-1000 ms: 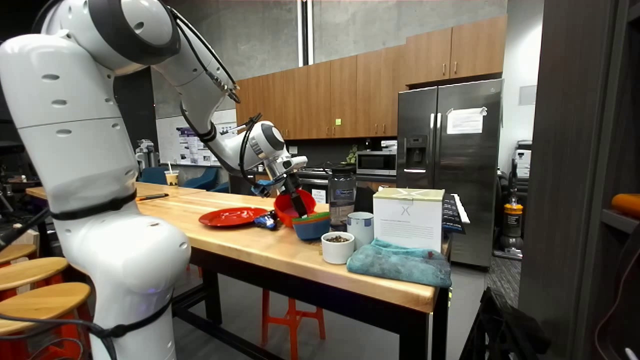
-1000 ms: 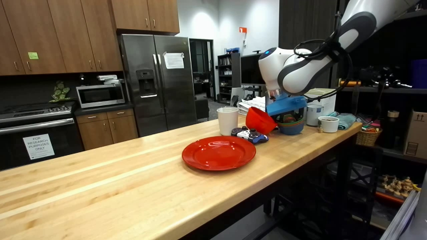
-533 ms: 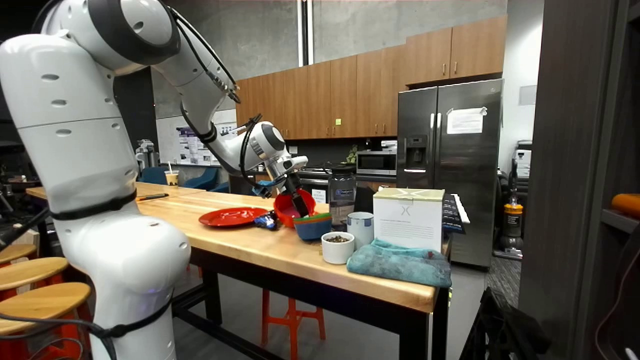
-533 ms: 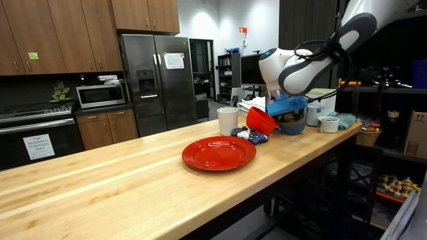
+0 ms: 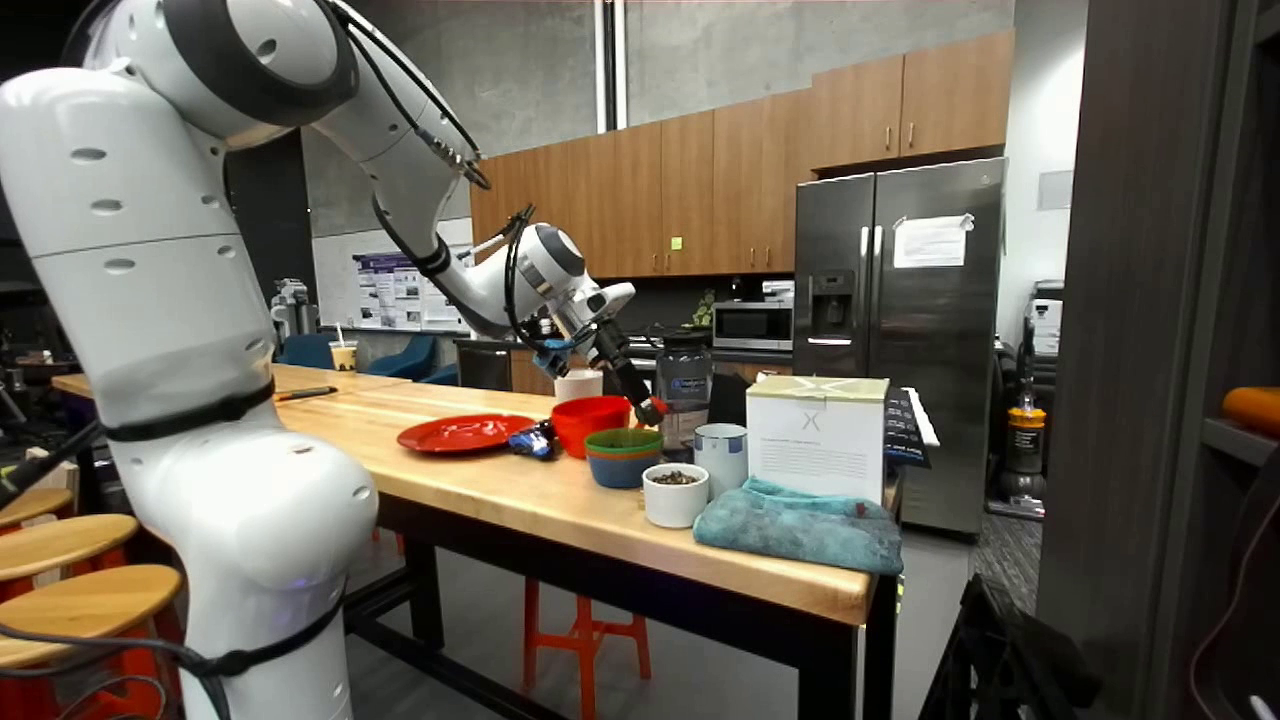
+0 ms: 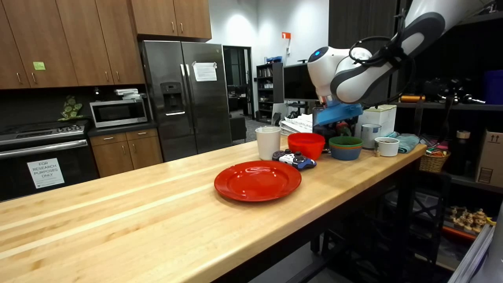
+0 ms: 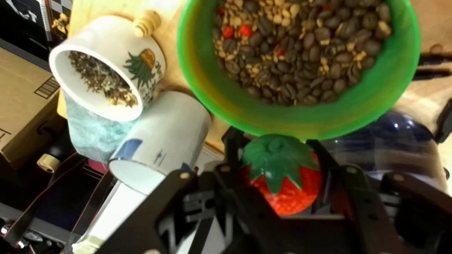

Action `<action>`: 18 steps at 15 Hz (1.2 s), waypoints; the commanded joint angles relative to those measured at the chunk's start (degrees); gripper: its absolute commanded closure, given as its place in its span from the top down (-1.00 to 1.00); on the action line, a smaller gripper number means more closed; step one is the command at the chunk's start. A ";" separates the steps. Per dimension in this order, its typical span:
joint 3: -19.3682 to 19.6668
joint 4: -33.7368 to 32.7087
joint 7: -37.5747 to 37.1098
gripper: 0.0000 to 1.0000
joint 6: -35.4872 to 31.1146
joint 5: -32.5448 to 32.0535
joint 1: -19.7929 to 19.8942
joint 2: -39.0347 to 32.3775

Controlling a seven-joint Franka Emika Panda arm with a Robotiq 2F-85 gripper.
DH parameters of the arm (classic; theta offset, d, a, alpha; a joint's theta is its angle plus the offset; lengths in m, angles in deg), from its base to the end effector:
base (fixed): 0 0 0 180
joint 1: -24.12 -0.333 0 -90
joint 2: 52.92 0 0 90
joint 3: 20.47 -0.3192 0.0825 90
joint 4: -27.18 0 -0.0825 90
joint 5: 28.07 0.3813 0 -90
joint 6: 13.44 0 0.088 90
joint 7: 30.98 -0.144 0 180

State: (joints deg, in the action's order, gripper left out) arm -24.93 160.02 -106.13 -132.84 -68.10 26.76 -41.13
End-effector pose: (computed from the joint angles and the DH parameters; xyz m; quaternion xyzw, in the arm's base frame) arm 0.4799 -0.0373 0.4069 0.8542 -0.4221 0.1766 0.2469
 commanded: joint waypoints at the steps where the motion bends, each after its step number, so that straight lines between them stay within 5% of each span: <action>1: 0.99 -2.83 4.49 -0.51 1.37 -0.71 -0.03 1.07; 9: 1.30 -9.73 17.95 -0.51 3.35 3.83 -0.55 2.97; 18: 1.44 -10.82 47.77 -0.51 1.85 21.94 -2.07 4.16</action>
State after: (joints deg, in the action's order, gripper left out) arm -24.00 149.74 -66.58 -131.60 -51.14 25.80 -37.60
